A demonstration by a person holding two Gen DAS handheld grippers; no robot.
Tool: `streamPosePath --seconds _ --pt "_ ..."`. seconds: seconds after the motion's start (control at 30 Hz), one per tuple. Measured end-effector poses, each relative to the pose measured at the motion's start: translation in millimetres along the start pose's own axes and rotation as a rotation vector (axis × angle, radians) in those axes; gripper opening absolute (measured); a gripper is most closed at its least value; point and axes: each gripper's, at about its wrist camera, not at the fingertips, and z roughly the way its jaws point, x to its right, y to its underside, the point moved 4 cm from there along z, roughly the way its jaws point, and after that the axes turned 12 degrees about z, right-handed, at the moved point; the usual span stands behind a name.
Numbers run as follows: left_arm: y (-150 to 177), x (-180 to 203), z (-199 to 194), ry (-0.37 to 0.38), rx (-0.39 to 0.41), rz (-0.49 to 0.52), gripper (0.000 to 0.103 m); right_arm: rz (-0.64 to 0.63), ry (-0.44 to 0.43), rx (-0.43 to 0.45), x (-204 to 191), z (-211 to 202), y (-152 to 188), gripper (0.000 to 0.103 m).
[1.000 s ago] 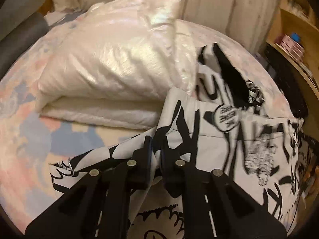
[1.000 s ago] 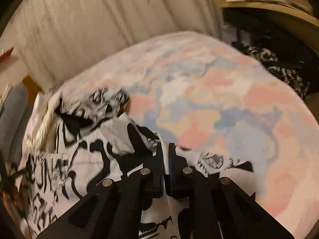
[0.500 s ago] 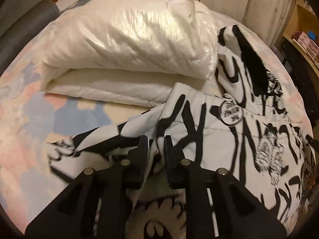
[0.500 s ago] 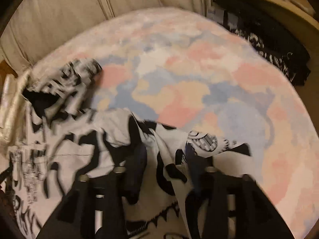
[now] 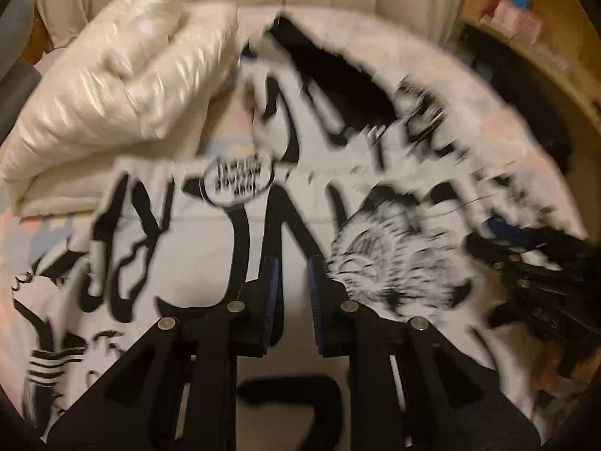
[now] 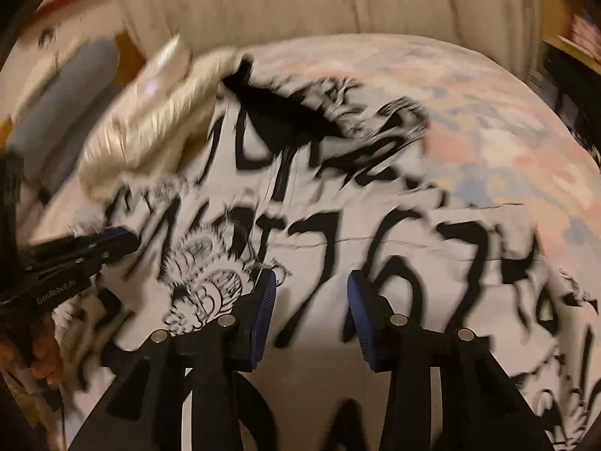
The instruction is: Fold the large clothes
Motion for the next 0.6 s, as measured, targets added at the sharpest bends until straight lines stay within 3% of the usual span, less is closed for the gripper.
streamPosePath --seconds 0.07,0.13,0.17,0.3,0.33,0.43,0.6 --pt "2 -9 15 -0.025 -0.023 -0.032 0.013 -0.03 0.059 0.024 6 6 3 0.036" --pt "-3 -24 14 -0.032 -0.003 -0.083 0.006 0.007 0.055 0.035 27 6 -2 0.024" --pt "-6 -33 13 -0.047 0.006 -0.102 0.006 0.039 0.068 0.053 42 3 -7 0.023" --pt "-11 -66 11 -0.061 0.021 -0.146 0.001 0.172 0.299 0.114 138 -7 -24 0.024" --pt "-11 -72 9 -0.07 0.024 -0.153 0.001 0.231 0.315 0.1 168 -7 -24 0.024" --pt "-9 -86 7 -0.064 0.015 -0.171 0.001 0.386 0.153 0.059 209 -14 -20 0.024" --pt "-9 -86 -3 -0.068 -0.009 -0.162 0.002 0.279 0.233 0.075 189 -35 -22 0.025"
